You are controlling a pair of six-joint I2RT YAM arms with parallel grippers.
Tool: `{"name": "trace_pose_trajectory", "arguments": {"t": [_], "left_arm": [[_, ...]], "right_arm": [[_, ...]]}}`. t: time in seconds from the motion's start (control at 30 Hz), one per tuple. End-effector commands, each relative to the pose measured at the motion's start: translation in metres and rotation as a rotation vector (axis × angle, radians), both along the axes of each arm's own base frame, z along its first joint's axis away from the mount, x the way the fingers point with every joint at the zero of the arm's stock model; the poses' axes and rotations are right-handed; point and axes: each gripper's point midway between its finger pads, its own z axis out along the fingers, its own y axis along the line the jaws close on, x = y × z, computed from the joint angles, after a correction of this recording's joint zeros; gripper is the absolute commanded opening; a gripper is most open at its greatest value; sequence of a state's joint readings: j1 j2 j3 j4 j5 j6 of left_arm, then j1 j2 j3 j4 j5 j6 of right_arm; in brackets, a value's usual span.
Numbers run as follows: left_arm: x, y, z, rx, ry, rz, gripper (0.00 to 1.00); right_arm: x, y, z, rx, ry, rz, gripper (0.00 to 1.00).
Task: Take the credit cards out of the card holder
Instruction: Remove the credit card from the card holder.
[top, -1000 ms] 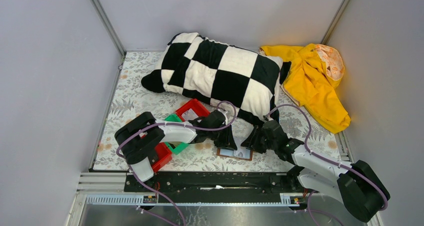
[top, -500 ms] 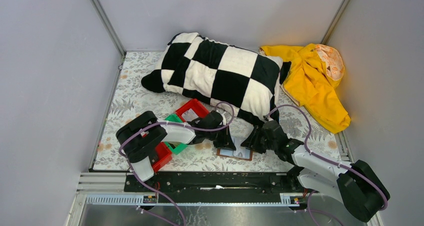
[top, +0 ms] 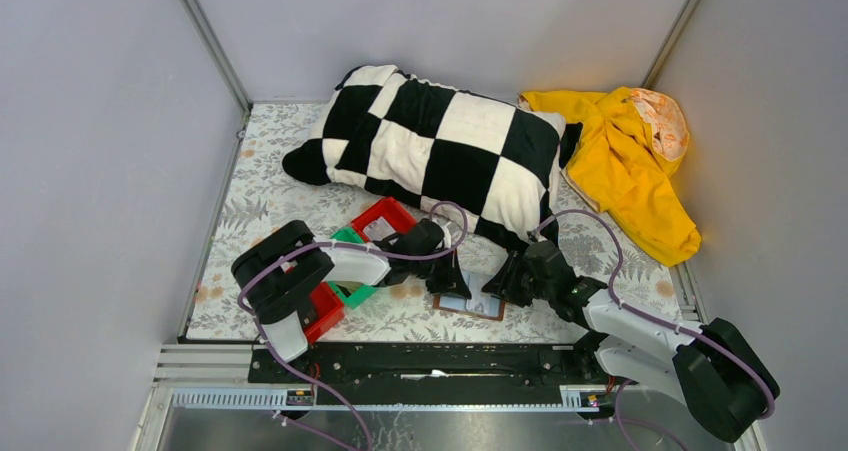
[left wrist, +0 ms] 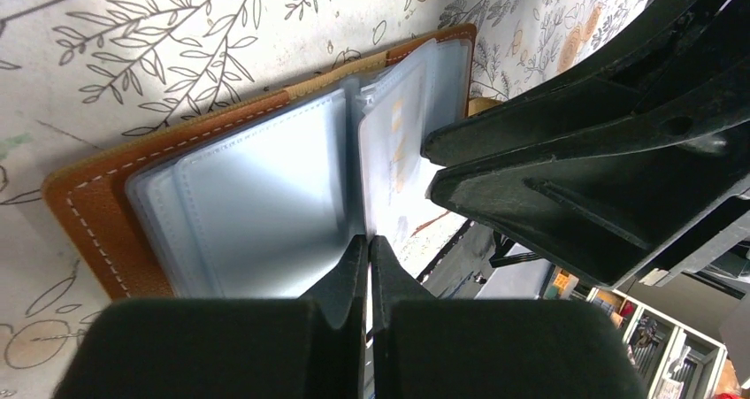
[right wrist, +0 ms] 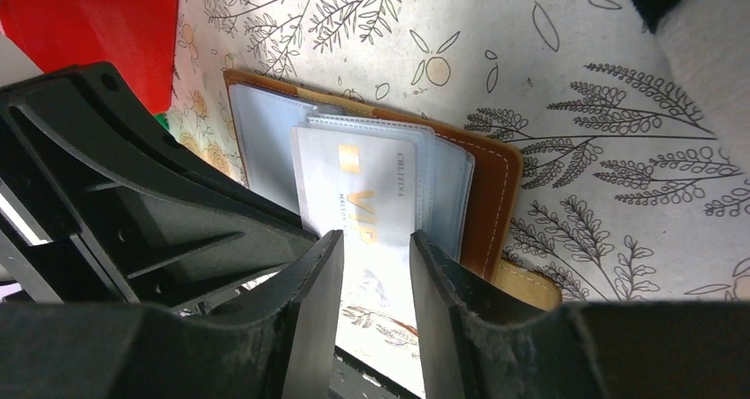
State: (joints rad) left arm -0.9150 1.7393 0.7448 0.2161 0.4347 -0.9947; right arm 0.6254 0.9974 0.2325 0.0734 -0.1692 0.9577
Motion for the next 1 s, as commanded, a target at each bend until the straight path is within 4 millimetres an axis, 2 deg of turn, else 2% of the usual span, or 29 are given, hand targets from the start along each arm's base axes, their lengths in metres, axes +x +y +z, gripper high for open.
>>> {"name": "trace_pose_trajectory", "arguments": {"t": [0.0,0.1,0.2,0.4,0.6,0.9,0.97], "left_arm": [[0.008,0.008,0.001,0.009,-0.037,0.003,0.00],[0.007,0.009,0.001,0.008,-0.041,-0.002,0.00],[0.006,0.007,0.002,-0.004,-0.038,-0.007,0.11],[0.001,-0.001,0.011,-0.105,-0.009,-0.013,0.09],[0.004,0.000,0.011,-0.102,-0.013,0.012,0.19],[0.012,0.007,0.011,-0.076,-0.039,0.041,0.19],[0.013,0.008,0.010,-0.075,-0.039,0.044,0.15]], "right_arm": [[-0.022,-0.033,-0.039,-0.164,0.126,-0.053,0.41],[-0.025,-0.035,-0.045,-0.182,0.151,-0.057,0.41],[-0.026,-0.034,-0.046,-0.177,0.155,-0.049,0.41],[-0.025,-0.034,-0.046,-0.178,0.153,-0.049,0.41],[-0.025,-0.034,-0.046,-0.180,0.156,-0.044,0.41],[-0.023,-0.033,-0.042,-0.176,0.148,-0.046,0.41],[-0.023,-0.033,-0.042,-0.179,0.149,-0.045,0.41]]}}
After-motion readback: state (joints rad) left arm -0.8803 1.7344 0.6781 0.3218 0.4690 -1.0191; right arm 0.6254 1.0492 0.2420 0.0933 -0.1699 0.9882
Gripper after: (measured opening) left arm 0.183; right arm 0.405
